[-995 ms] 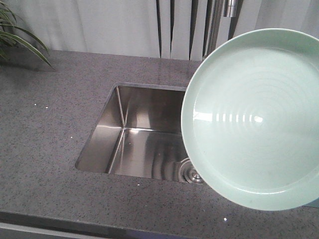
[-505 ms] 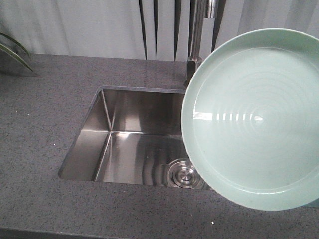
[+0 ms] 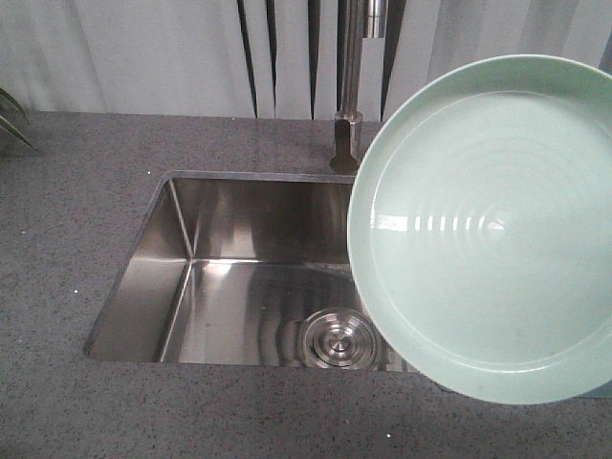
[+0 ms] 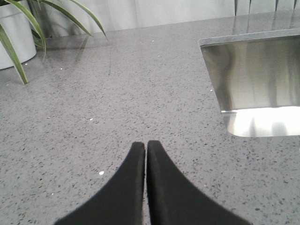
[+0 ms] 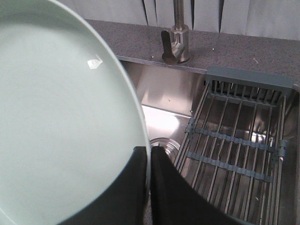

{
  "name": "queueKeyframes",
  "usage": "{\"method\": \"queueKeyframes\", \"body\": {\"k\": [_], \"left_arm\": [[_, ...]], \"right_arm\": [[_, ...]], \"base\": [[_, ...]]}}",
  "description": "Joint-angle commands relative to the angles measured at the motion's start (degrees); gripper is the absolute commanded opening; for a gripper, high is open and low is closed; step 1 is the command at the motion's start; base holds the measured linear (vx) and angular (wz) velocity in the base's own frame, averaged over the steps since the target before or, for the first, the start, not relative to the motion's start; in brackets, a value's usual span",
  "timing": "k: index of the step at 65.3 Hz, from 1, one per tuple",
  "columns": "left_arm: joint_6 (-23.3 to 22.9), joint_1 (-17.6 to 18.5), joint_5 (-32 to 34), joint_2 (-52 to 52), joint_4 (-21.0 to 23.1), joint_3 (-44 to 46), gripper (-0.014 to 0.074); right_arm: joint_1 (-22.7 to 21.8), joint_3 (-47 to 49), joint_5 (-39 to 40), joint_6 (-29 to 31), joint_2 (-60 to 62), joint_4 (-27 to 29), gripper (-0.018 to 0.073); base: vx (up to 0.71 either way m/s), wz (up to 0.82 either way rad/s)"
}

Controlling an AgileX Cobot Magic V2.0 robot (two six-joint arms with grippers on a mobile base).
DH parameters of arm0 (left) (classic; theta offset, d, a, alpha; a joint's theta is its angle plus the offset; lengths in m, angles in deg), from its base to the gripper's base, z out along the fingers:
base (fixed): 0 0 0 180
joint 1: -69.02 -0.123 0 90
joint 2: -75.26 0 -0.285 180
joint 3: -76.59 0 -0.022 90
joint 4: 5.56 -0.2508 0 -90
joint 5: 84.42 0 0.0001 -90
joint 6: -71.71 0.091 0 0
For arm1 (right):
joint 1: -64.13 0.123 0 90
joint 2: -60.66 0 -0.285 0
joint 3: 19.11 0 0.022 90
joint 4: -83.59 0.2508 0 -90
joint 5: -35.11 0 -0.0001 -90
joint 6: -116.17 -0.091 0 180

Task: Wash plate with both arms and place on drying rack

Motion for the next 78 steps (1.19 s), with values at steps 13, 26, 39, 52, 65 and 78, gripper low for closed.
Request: {"method": "queueKeyframes", "body": {"k": [13, 26, 39, 52, 65, 78], "left_arm": [[-0.27, 0.09, 4.51, -0.82, -0.09, -1.08, -0.0006], [-0.27, 0.09, 4.51, -0.82, -0.09, -1.08, -0.0006], [-0.27, 0.09, 4.51, -0.82, -0.09, -1.08, -0.0006], [-0.27, 0.09, 4.51, -0.82, -0.09, -1.08, -0.0006], [-0.27, 0.09, 4.51, -0.82, -0.09, -1.08, -0.0006], [-0.27, 0.09, 4.51, -0.82, -0.09, -1.08, -0.0006]], "right_arm": [[-0.02, 1.37, 3.19, 0.14, -0.34, 2.22, -0.0006], [-0.02, 1.37, 3.19, 0.14, -0.34, 2.22, -0.0006], [-0.02, 1.37, 3.19, 0.14, -0.34, 2.22, -0.0006], [-0.02, 1.37, 3.19, 0.14, -0.34, 2.22, -0.0006], [-0.02, 1.37, 3.19, 0.14, -0.34, 2.22, -0.0006], [-0.02, 1.37, 3.19, 0.14, -0.34, 2.22, -0.0006]], "base": [[0.01, -0.05], [0.01, -0.03], [0.02, -0.04], [0.02, -0.02], [0.02, -0.01], [0.02, -0.01]]}}
